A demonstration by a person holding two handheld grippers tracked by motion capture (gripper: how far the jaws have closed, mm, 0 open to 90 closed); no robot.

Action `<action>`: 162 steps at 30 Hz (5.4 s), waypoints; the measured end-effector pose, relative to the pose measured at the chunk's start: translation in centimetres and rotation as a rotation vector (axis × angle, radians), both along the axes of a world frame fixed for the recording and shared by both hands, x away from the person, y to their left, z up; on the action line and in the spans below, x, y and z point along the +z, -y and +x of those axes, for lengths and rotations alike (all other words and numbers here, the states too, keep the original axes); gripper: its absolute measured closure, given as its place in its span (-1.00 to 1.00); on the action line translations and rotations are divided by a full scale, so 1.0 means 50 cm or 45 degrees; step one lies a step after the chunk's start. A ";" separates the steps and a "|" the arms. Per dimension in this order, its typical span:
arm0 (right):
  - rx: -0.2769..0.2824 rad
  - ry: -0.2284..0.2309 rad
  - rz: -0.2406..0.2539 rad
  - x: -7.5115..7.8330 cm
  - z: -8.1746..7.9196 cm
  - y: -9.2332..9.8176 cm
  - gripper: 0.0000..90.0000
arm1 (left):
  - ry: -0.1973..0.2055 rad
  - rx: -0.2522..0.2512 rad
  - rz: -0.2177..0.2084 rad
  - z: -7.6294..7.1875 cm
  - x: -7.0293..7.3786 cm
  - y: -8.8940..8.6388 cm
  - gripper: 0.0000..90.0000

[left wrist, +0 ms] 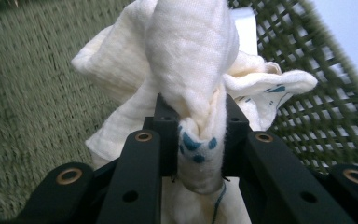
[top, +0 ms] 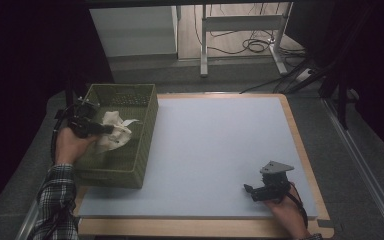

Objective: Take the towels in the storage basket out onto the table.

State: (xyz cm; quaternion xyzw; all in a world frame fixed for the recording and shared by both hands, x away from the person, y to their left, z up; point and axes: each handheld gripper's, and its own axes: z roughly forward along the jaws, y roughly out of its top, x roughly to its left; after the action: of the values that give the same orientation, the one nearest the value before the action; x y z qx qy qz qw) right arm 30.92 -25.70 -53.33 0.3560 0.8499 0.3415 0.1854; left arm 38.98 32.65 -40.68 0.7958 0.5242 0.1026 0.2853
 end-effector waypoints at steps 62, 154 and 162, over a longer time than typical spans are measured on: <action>0.002 -0.009 0.005 0.000 0.000 0.000 -0.92 | 0.275 -0.370 0.029 -0.001 0.215 0.315 0.65; 0.097 -0.026 0.074 0.032 0.001 -0.015 0.01 | 0.280 -0.569 -0.107 -0.100 -0.209 0.504 -0.16; 0.183 -0.052 0.101 0.079 0.048 -0.073 0.18 | 0.281 -0.632 -0.133 -0.099 -0.207 0.536 -0.14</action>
State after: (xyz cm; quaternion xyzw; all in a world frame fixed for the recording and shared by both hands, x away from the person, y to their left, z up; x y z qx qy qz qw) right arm 33.32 -22.07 -49.35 0.3082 0.8625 0.3801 0.1289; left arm 34.01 5.87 -51.05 0.8682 0.2834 0.0884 0.3976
